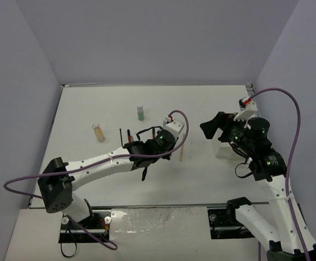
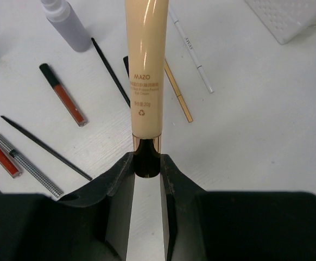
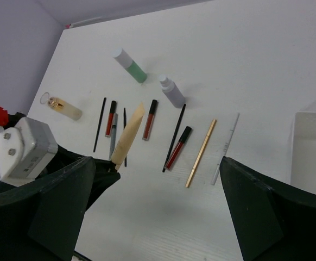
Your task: Organize the makeup
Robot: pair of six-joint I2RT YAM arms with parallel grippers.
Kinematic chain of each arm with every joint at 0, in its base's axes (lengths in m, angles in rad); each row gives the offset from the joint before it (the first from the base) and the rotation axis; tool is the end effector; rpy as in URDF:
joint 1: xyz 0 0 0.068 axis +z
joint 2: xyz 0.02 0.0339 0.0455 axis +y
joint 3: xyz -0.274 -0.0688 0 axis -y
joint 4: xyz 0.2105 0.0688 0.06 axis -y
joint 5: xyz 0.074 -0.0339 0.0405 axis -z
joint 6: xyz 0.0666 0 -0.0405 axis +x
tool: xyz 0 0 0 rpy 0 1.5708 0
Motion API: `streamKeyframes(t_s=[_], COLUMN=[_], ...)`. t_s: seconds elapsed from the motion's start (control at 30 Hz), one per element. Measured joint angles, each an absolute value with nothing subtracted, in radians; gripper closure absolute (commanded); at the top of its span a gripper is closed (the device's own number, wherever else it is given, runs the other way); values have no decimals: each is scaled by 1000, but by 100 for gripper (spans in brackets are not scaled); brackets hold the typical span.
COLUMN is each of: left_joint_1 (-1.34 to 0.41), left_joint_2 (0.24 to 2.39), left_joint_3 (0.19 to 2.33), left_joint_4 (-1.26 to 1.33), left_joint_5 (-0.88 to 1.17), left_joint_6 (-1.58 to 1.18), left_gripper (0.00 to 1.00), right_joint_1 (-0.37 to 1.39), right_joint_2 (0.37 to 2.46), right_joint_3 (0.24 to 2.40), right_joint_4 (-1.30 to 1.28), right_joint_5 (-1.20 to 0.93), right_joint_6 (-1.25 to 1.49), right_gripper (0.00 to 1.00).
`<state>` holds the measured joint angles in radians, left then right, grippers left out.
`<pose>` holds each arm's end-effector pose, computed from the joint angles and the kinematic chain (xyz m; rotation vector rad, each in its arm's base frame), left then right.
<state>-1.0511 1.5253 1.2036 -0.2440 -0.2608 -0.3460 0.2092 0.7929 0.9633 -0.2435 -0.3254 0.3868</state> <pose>0.1852 -0.2892 0.3034 0.5995 2.0801 -0.5463 0.1538 0.0544 0.3935 -0.1057 1.6866 0.7180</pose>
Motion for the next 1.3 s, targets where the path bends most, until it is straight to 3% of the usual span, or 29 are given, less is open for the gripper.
streamKeyframes(t_s=[0.3, 0.63, 1.0, 1.3], left_joint_1=[-1131, -1159, -1165, -1165], left_joint_2=[1422, 1423, 1433, 1467], left_joint_3=[1149, 1160, 1189, 1205], left_joint_4=[-41, 1, 22, 29], left_joint_5=[-241, -221, -214, -209], left_joint_6=[-189, -119, -85, -79], left_gripper=[100, 100, 100, 100], right_joint_1=[209, 209, 209, 209], right_joint_2=[849, 868, 896, 905], right_joint_3=[973, 983, 983, 982], right_joint_4=[-242, -228, -225, -200], right_joint_5=[-434, -499, -515, -531], right_joint_6=[424, 457, 470, 477], right_gripper=[9, 16, 34, 66])
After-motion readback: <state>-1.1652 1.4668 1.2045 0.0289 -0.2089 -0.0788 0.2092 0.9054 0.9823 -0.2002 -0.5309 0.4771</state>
